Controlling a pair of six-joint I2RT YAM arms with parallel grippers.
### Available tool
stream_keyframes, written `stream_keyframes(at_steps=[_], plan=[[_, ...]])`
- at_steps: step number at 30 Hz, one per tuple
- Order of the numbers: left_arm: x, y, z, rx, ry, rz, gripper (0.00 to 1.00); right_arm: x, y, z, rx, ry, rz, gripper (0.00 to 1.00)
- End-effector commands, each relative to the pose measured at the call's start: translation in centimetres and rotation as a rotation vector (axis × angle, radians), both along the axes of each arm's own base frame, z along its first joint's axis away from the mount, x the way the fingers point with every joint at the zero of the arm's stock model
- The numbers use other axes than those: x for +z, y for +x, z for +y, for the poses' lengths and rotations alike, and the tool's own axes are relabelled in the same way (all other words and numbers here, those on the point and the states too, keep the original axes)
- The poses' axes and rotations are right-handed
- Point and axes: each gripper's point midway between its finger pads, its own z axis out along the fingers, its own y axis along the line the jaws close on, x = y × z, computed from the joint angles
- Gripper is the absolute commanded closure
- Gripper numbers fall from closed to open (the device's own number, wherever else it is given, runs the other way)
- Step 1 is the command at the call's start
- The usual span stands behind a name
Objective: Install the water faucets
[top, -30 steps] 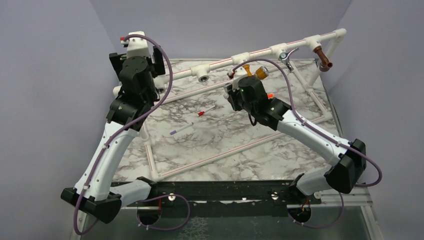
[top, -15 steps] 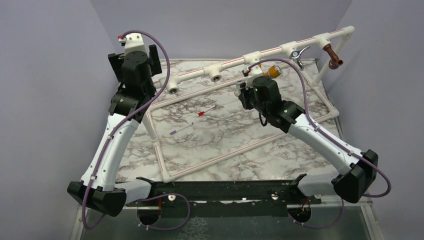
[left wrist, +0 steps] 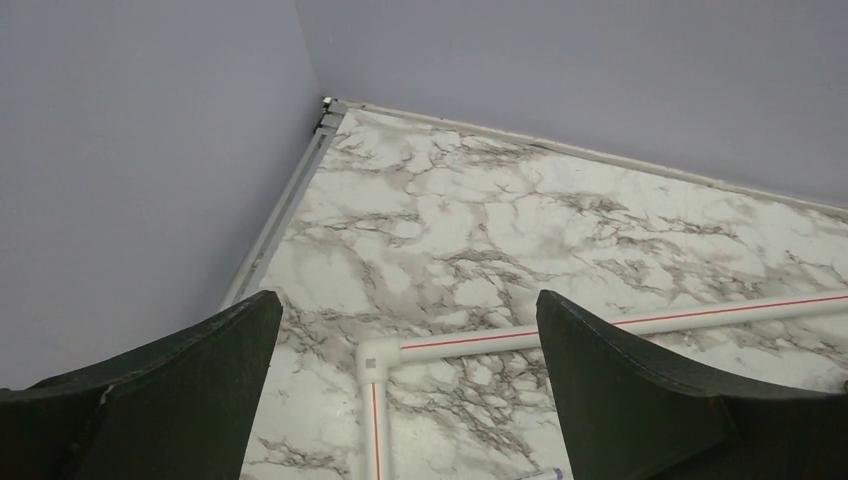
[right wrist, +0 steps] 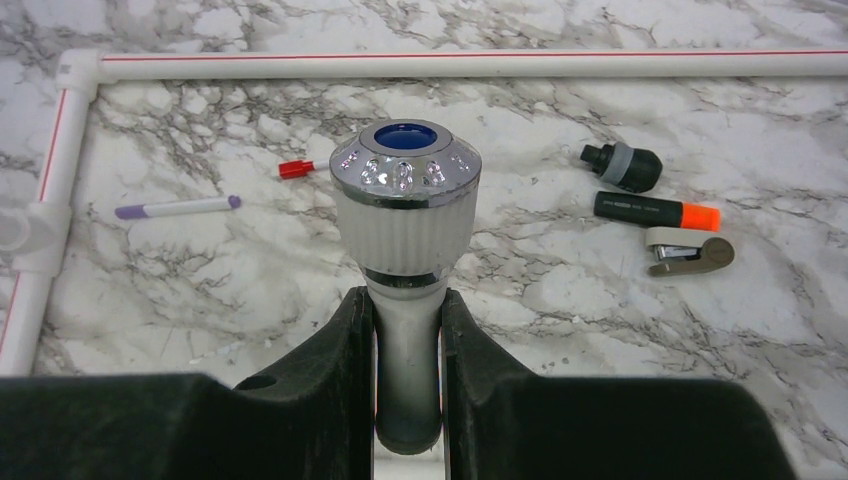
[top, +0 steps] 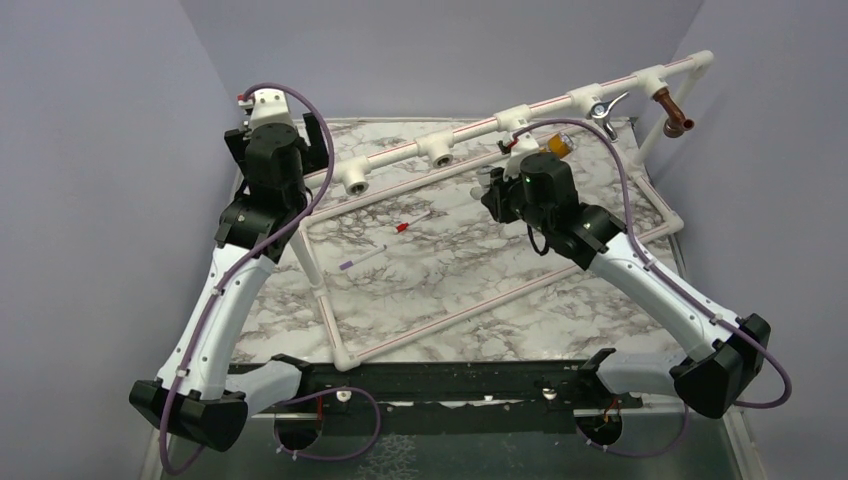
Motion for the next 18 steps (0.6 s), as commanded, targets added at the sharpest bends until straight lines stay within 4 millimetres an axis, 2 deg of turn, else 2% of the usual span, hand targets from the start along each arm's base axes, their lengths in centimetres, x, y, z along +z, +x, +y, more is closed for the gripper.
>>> stream_keyframes(at_steps=[1, 8, 14, 18], plan=[[-2.9, -2.4, -0.5, -0.061, -0.016, 0.102, 0.01, 3.2, -1.0, 0.6, 0.057, 0.124, -0.024, 0.99], [-3.9, -3.7, -2.0, -0.152, -0.070, 0.145, 0.02, 4.7, -5.1, 4.2, 0.331, 0.251, -0.001, 0.99], [-3.4, -4.5, -2.5, -0.183, -0.105, 0.132, 0.02, 5.9, -9.2, 7.2, 0.477, 0.293, -0.033, 0.99], [-2.4, -4.2, -2.4, -0.169, -0.119, 0.096, 0.02, 6.2, -11.6, 9.1, 0.523, 0.288, -0.084, 1.00]])
